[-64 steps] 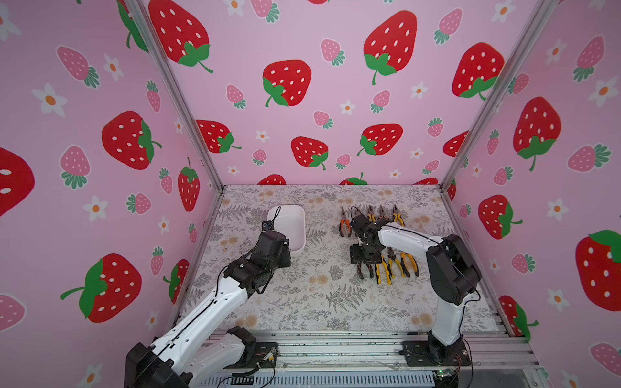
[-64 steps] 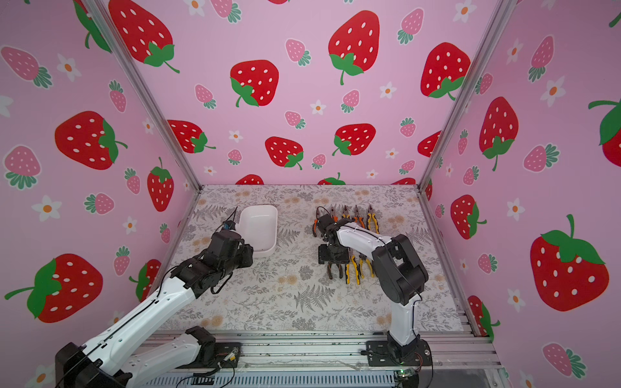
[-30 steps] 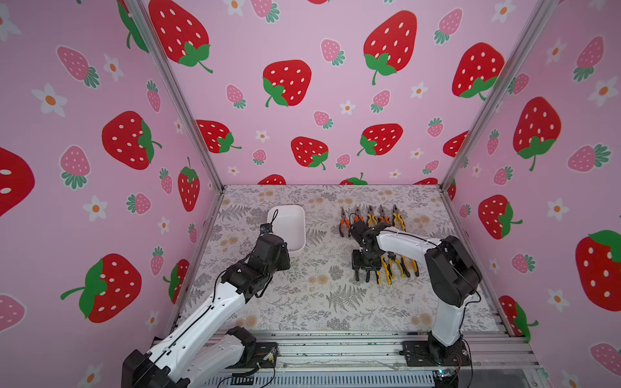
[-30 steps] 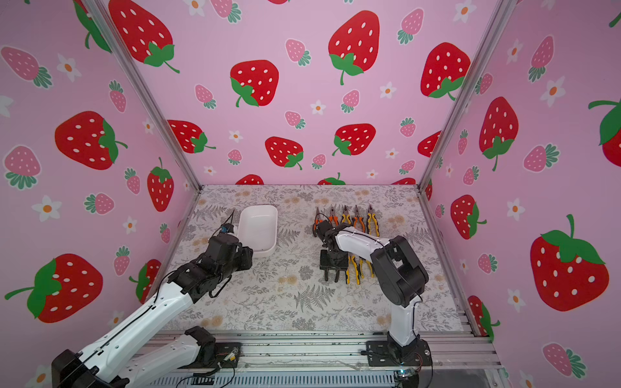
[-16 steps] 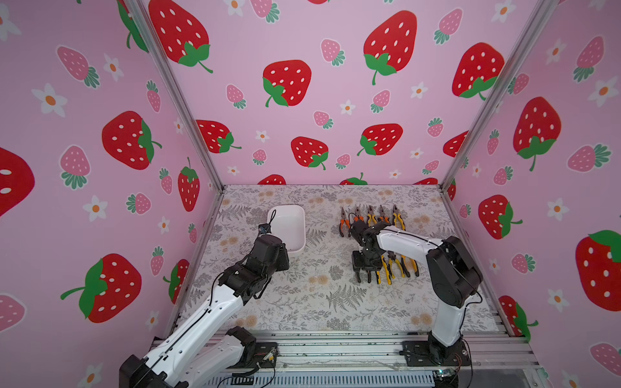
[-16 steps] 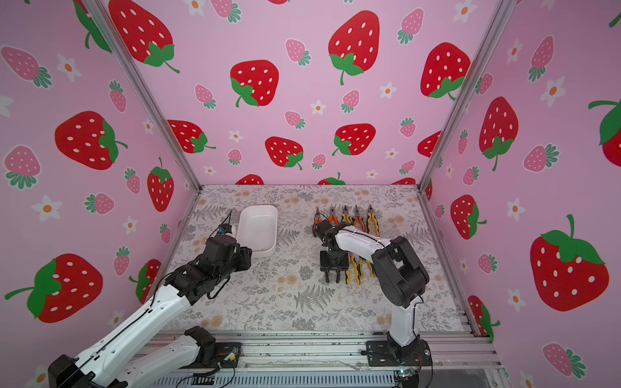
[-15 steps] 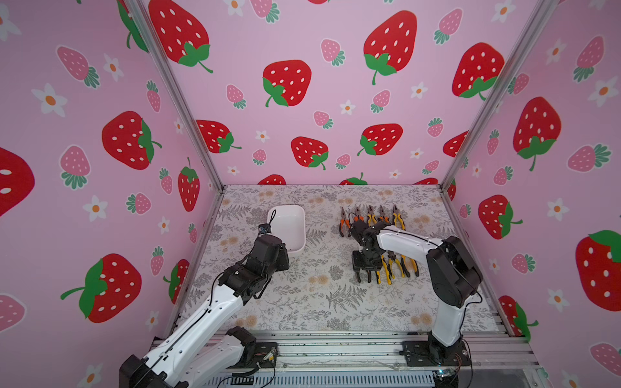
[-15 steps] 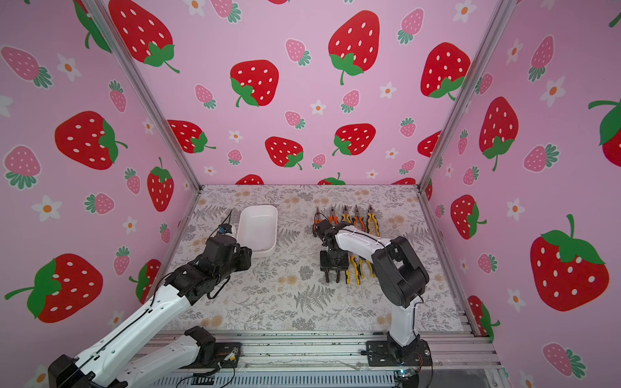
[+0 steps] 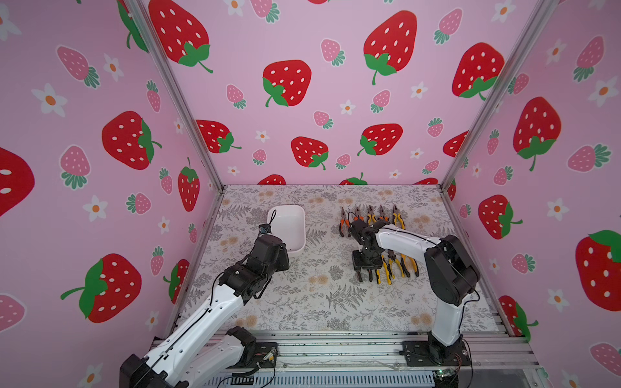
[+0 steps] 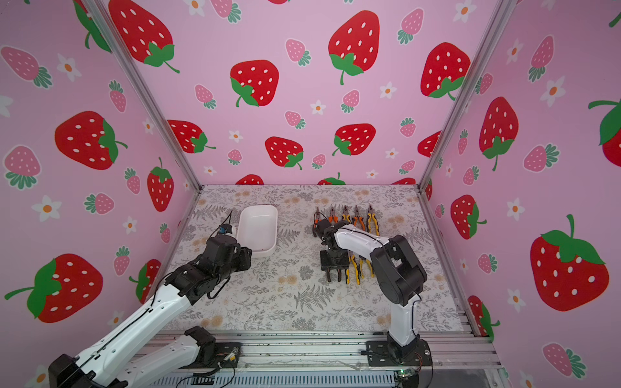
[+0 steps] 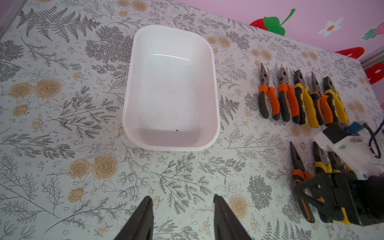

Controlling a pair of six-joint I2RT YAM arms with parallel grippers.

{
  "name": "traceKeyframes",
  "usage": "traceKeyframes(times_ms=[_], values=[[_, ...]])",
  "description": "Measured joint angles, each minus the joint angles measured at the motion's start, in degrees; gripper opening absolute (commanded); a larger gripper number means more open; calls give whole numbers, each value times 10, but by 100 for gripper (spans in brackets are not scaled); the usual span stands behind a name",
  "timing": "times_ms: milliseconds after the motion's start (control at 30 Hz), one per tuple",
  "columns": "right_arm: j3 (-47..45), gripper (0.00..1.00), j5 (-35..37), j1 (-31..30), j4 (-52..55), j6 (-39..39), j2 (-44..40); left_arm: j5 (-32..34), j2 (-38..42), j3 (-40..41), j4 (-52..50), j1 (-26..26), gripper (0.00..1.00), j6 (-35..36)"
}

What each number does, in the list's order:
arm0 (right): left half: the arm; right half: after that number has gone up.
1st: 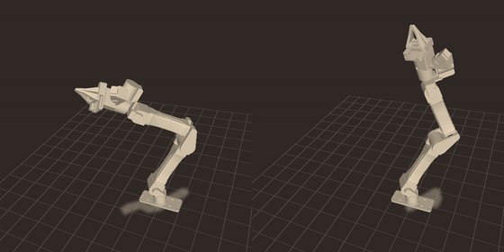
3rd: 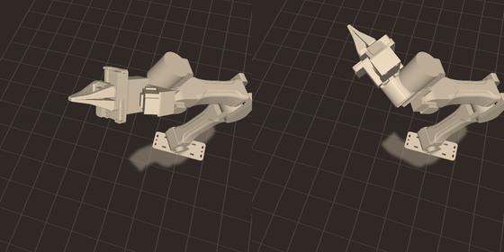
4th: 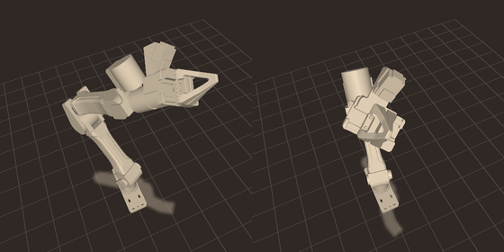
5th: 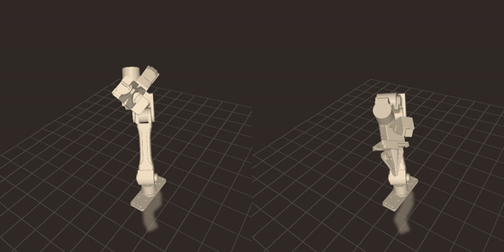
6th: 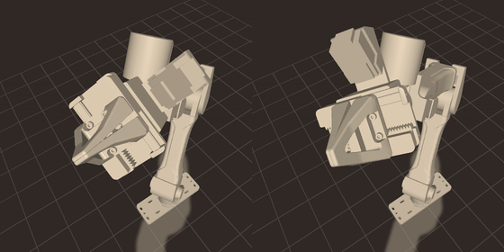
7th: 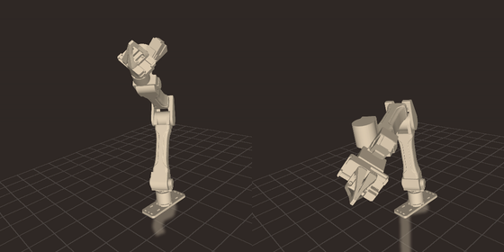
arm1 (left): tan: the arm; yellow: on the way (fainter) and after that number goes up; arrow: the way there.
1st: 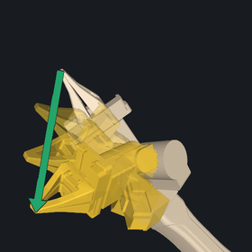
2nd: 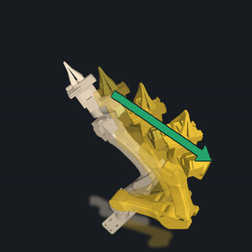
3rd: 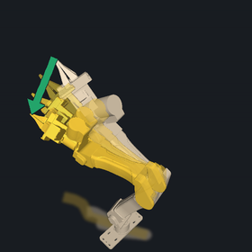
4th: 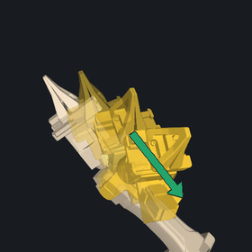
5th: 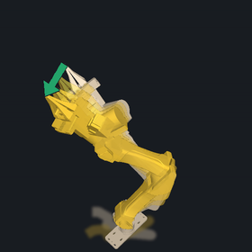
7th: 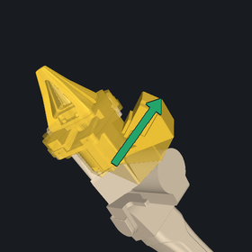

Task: Take the pliers out of the storage box
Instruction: Adjust the pliers at the center of the board, then adjust the storage box at the center of the board.

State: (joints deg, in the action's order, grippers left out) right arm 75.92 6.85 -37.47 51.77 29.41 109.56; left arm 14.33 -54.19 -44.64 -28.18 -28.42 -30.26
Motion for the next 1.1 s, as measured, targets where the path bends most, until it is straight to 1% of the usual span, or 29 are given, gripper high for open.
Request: traceKeyframes(times_ms=[367,500,600,767,833,900,1000,1100], values=[[7,61,-16,9,1,-3,13,0,-6,0,0,0,49,0],[7,66,-17,9,1,-3,14,-1,-6,1,0,0,49,0],[7,69,-17,9,1,-3,17,-3,-6,1,0,0,52,0],[7,72,-2,8,-1,-3,9,-5,-9,1,0,0,57,2],[7,72,13,5,-2,-3,-11,-5,-13,1,0,0,61,4],[5,71,29,2,-8,-3,-52,-7,-21,0,0,1,63,5],[-14,70,42,1,-43,-3,-153,-19,-49,-7,-3,13,65,13],[-61,69,37,1,-97,-2,-253,-42,-100,-35,-10,51,64,26]])
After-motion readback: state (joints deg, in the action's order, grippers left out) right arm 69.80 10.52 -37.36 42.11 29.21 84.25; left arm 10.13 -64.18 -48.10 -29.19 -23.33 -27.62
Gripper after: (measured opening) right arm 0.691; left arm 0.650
